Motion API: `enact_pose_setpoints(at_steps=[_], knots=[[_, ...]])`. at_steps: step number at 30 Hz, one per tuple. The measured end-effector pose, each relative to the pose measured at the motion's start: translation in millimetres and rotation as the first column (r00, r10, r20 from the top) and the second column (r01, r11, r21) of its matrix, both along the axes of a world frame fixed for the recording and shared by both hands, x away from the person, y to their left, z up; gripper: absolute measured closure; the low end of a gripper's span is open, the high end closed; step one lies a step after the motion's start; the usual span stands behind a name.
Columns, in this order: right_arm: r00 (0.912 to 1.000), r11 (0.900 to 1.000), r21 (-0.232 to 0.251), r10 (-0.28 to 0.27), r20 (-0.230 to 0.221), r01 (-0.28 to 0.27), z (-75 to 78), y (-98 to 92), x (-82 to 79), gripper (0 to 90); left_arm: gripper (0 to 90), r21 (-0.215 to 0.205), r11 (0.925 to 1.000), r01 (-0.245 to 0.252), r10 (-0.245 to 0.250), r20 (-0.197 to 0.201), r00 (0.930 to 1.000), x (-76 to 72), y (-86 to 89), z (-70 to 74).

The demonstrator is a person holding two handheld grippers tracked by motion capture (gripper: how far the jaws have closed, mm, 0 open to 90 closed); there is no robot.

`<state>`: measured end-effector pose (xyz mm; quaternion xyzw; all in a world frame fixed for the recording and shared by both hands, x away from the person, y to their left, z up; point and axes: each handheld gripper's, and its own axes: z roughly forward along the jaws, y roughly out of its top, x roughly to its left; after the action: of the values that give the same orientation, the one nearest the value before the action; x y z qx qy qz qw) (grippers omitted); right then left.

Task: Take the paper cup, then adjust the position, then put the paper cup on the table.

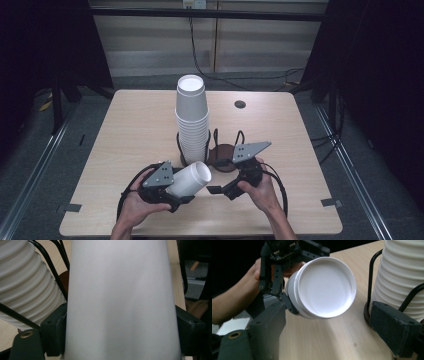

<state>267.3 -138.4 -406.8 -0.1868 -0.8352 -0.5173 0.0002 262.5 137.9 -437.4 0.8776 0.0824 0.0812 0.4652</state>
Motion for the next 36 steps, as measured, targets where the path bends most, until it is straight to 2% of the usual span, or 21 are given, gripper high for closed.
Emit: enact_pose_setpoints(at_steps=[3, 6, 7, 10, 11, 17, 19, 20, 21, 22, 23, 25, 27, 28, 29, 30, 31, 34, 35, 36], knots=[[0.9999, 0.999, -0.041, 0.015, 0.006, -0.015, -1.4, -1.0, -1.9, 13.1, 17.1, 0.052, 0.9980, 0.037, -0.037, 0.002, 0.9993, -0.4, -4.8, 1.4], [0.9989, 0.998, -0.041, 0.047, -0.001, -0.047, -3.0, -1.8, -2.7, 13.0, 17.0, 0.071, 0.9973, 0.019, -0.020, 0.006, 0.9998, 1.0, -7.2, 1.0], [0.9991, 0.997, -0.059, 0.043, 0.000, -0.043, -4.1, -1.2, -2.9, 13.0, 17.0, 0.096, 0.9951, 0.021, -0.022, 0.007, 0.9997, 1.5, -10.0, 0.1], [0.9991, 0.996, -0.079, 0.043, 0.004, -0.042, -5.2, -0.2, -4.0, 13.1, 17.0, 0.116, 0.9927, 0.033, -0.034, 0.004, 0.9994, 2.3, -13.2, -0.4], [0.9987, 0.993, -0.106, 0.050, -0.004, -0.051, -7.1, 0.7, -4.1, 13.2, 17.0, 0.143, 0.9891, 0.032, -0.035, 0.019, 0.9992, 3.8, -16.4, 0.7], [0.9981, 0.985, -0.162, 0.060, -0.013, -0.062, -9.5, 1.3, -3.6, 13.3, 17.0, 0.179, 0.9825, 0.052, -0.056, 0.020, 0.9982, 3.9, -21.8, 1.4], [0.9976, 0.980, -0.189, 0.068, -0.011, -0.069, -10.0, 2.6, -3.2, 13.3, 17.0, 0.199, 0.9780, 0.061, -0.067, 0.023, 0.9975, 4.3, -22.3, 1.2], [0.9971, 0.971, -0.225, 0.074, -0.015, -0.076, -10.8, 5.2, -3.6, 13.3, 17.0, 0.208, 0.9763, 0.060, -0.064, 0.015, 0.9978, 3.8, -23.0, 0.1], [0.9968, 0.966, -0.245, 0.079, -0.014, -0.080, -11.7, 6.6, -3.5, 13.4, 17.0, 0.210, 0.9759, 0.059, -0.064, 0.019, 0.9978, 3.6, -23.8, -0.6], [0.9963, 0.962, -0.260, 0.085, -0.016, -0.086, -12.5, 7.8, -3.5, 13.6, 17.0, 0.224, 0.9722, 0.069, -0.075, 0.020, 0.9970, 3.5, -24.3, -0.6], [0.9963, 0.962, -0.260, 0.085, -0.016, -0.086, -12.5, 7.8, -3.5, 13.6, 17.0, 0.224, 0.9722, 0.069, -0.075, 0.020, 0.9970, 3.5, -24.3, -0.6], [0.9944, 0.958, -0.268, 0.100, -0.032, -0.105, -14.3, 9.8, -2.6, 14.0, 17.0, 0.246, 0.9671, 0.066, -0.073, 0.019, 0.9971, 2.3, -25.9, -2.3], [0.9949, 0.954, -0.282, 0.098, -0.026, -0.101, -14.8, 11.6, -2.2, 13.9, 17.0, 0.278, 0.9585, 0.063, -0.072, 0.020, 0.9972, 2.1, -27.1, -4.4], [0.9949, 0.954, -0.282, 0.098, -0.026, -0.101, -14.8, 11.6, -2.2, 13.9, 17.0, 0.278, 0.9585, 0.063, -0.072, 0.020, 0.9972, 2.1, -27.1, -4.4], [0.9944, 0.943, -0.315, 0.102, -0.030, -0.106, -15.6, 14.0, -1.4, 13.8, 17.0, 0.279, 0.9586, 0.057, -0.066, 0.024, 0.9975, 2.0, -27.8, -5.4], [0.9944, 0.943, -0.315, 0.102, -0.030, -0.106, -15.6, 14.0, -1.4, 13.8, 17.0, 0.279, 0.9586, 0.057, -0.066, 0.024, 0.9975, 2.0, -27.8, -5.4], [0.9946, 0.933, -0.346, 0.098, -0.034, -0.104, -17.0, 17.1, -0.4, 13.6, 17.0, 0.283, 0.9570, 0.066, -0.075, 0.023, 0.9969, 1.4, -28.6, -5.8], [0.9931, 0.928, -0.353, 0.110, -0.041, -0.118, -18.1, 19.8, 1.1, 13.6, 17.0, 0.290, 0.9549, 0.065, -0.074, 0.022, 0.9970, 0.4, -29.7, -6.6], [0.9925, 0.924, -0.362, 0.111, -0.052, -0.122, -19.0, 22.2, 2.2, 13.7, 17.0, 0.302, 0.9501, 0.076, -0.087, 0.022, 0.9960, 0.2, -30.7, -7.3], [0.9925, 0.924, -0.362, 0.111, -0.052, -0.122, -19.0, 22.2, 2.2, 13.7, 17.0, 0.302, 0.9501, 0.076, -0.087, 0.022, 0.9960, 0.2, -30.7, -7.3]])
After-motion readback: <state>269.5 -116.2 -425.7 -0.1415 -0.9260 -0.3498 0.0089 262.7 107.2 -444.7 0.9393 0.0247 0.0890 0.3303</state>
